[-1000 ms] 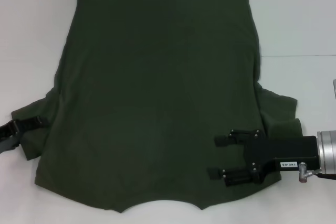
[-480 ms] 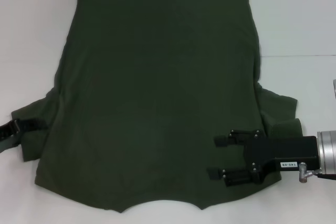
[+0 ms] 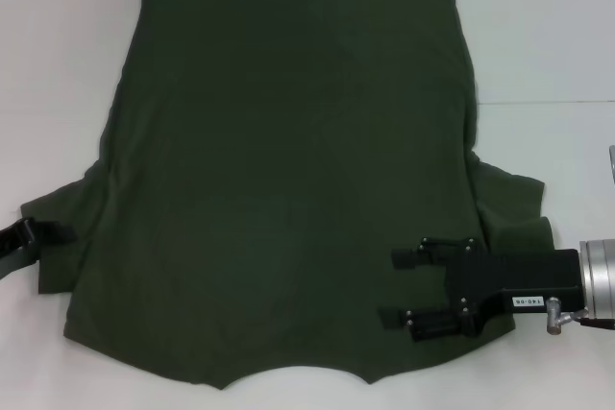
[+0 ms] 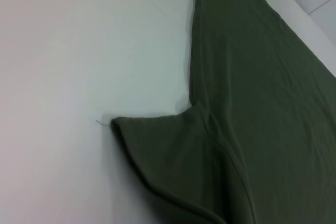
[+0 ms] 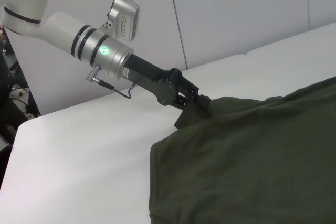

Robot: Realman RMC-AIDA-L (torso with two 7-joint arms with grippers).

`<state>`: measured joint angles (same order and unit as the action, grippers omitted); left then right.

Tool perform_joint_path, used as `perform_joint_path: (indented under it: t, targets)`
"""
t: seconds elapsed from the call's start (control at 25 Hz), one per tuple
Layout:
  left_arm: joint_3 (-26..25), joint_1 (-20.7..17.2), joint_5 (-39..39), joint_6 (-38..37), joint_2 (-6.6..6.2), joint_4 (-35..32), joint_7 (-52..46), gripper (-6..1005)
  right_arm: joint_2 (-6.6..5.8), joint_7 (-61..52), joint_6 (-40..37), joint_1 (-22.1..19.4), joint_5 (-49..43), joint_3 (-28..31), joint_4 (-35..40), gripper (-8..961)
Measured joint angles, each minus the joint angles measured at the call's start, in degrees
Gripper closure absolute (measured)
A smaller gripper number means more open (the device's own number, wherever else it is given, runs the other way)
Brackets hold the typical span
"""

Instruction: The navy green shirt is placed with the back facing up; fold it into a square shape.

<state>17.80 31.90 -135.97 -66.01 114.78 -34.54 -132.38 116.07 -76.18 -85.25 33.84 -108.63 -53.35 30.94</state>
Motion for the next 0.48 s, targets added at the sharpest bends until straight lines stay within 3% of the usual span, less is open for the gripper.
perform_joint_path:
  t: [0.2,0.4,0.48]
  targets:
    - [0.2,0.1,-0.4,0.4,-0.07,0.0,-0.1,725,0.01,0.0,0.0,0.0,0.0,0.0,0.0,35]
    - [0.3,0.3,-0.7,-0.1,-0.18,-0.2,-0.1,757,0.02,0.0,-0.1,0.0,0.0,0.0,0.1,35]
    - [0.3,0.3,-0.7,-0.2,-0.18,-0.2,0.0,838,0.07,0.1,-0.1,0.0,0.0,0.0,0.1,36]
